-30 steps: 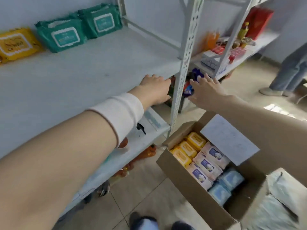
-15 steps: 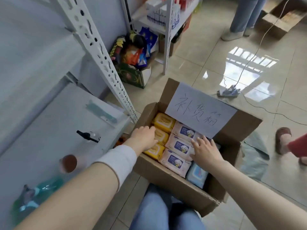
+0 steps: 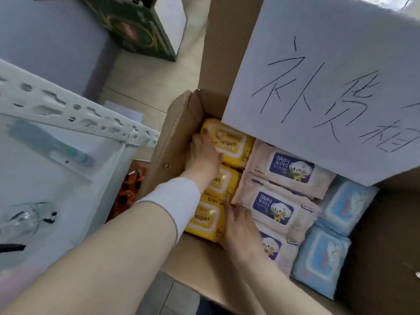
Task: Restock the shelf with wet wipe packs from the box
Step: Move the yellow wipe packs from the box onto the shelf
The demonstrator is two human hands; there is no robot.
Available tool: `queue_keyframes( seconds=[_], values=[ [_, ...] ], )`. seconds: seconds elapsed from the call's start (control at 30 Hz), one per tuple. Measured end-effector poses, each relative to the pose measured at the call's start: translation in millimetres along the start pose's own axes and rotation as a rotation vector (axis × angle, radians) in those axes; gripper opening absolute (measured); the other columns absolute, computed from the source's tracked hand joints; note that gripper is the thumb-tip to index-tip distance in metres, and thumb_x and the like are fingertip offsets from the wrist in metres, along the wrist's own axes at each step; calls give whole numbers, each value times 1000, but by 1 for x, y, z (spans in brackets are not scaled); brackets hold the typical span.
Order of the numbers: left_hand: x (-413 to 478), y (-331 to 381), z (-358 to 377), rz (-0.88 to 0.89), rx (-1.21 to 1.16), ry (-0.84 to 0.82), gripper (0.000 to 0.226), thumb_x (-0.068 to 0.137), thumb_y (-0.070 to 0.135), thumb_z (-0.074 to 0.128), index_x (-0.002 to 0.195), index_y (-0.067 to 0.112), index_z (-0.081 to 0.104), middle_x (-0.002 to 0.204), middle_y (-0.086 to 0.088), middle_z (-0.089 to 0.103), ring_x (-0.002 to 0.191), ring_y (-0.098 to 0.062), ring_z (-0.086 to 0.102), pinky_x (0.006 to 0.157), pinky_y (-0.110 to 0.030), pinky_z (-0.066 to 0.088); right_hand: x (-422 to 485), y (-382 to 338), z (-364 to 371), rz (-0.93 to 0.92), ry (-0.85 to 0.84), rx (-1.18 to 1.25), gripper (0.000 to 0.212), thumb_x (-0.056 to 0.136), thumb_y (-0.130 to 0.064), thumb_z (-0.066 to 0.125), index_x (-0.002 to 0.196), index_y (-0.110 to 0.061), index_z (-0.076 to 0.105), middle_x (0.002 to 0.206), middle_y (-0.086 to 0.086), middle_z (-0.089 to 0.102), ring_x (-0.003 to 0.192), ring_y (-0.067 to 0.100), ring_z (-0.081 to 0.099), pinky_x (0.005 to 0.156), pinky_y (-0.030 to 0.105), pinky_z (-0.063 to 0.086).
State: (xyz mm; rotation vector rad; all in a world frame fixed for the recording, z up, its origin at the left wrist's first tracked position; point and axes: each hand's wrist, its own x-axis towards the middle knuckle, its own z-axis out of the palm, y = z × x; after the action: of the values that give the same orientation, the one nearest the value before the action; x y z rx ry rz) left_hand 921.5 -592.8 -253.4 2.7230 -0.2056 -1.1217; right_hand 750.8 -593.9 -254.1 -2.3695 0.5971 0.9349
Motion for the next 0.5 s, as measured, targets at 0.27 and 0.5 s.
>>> queue_keyframes(
  seconds=[0.27,0.5],
  values=[
    [22,6,12,-8,-90,97,98,82,45,63,149,8,2,147,-17,26,138,-32,23,111,-37,23,38,3,12,-104,144,-121,75,13,-35,92,80,-7,72,80,12,66,67,26,64,52,28,52],
    [17,-2,-11,-21,-222,48,95,63,50,79,136,8,35,131,-9,52,121,-27,52,98,-40,46,35,-6,-3,-108,62,49,67,53,-30,88,106,0,59,107,19,60,103,37,56,81,42,50]
  ],
)
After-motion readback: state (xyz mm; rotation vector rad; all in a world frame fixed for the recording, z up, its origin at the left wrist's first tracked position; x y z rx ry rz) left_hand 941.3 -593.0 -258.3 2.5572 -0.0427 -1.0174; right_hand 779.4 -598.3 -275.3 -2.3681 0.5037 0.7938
